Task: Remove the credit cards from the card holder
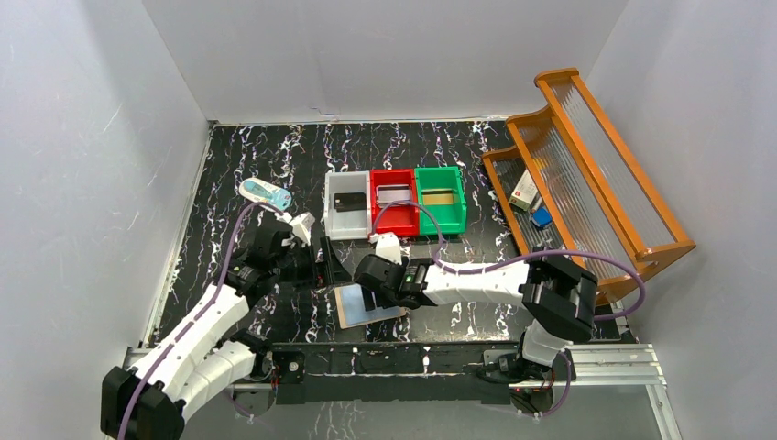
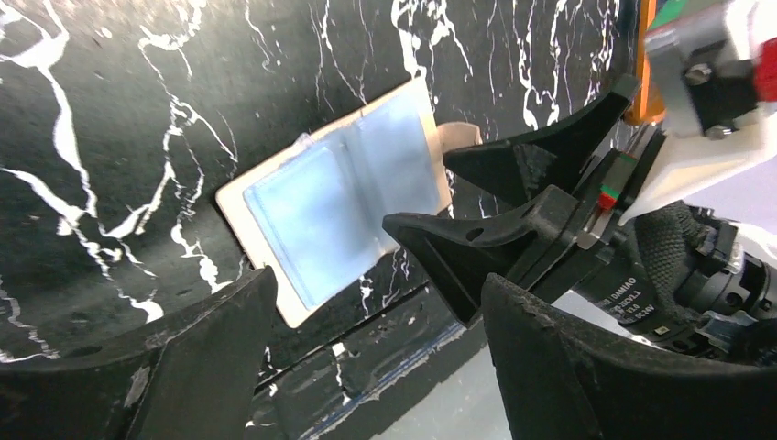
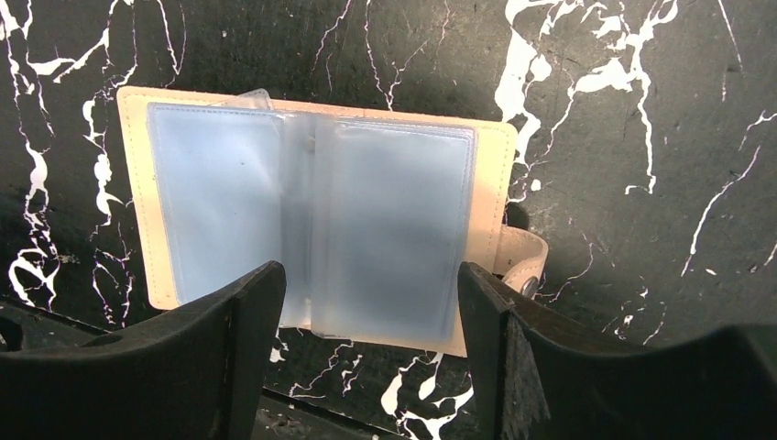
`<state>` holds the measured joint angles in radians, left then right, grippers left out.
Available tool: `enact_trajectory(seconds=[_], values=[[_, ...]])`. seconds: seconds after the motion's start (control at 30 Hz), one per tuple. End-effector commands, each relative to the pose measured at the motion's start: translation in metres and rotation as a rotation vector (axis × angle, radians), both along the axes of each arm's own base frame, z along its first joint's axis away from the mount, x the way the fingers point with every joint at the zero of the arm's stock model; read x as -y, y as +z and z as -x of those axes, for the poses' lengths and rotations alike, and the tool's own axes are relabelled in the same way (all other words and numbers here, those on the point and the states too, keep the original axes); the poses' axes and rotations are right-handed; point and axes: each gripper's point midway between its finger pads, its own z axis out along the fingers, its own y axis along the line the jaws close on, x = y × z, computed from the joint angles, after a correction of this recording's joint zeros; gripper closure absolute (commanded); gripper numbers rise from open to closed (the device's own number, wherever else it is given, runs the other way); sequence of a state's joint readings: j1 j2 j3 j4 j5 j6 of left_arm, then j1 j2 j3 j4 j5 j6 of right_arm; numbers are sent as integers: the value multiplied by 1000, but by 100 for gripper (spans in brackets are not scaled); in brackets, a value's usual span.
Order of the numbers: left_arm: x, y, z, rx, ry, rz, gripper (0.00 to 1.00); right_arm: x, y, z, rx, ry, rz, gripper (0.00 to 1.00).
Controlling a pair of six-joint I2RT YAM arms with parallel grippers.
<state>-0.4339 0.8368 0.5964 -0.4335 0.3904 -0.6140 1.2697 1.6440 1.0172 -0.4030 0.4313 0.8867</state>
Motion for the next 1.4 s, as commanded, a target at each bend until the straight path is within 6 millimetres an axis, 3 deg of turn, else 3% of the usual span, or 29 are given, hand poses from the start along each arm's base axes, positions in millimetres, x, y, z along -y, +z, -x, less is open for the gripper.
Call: enact_trajectory(seconds=[0.0,0.13,0.37,0.5,0.63,0.8,0.97,1.37], values=[[16,-4,17,-89,-66,100,20,-3,-5,-2,-3,-11,-6,22],[11,-19,17,-114,-18,75,21,-9,-13,-1,-23,-4,-3,22],[14,-45,17,-189,38,99,29,2,-29,4,-67,-49,49,19],[13,-57,22,-211,42,78,32,-6,-35,13,-109,-31,-4,19],[15,-72,30,-245,35,68,36,-19,-36,20,-144,-16,-90,29],[25,-85,42,-267,-1,62,47,-40,-23,20,-150,5,-197,36],[25,-90,44,-256,7,44,49,-56,-1,20,-143,20,-323,42],[25,-87,41,-230,4,46,50,-61,35,20,-158,21,-568,42]])
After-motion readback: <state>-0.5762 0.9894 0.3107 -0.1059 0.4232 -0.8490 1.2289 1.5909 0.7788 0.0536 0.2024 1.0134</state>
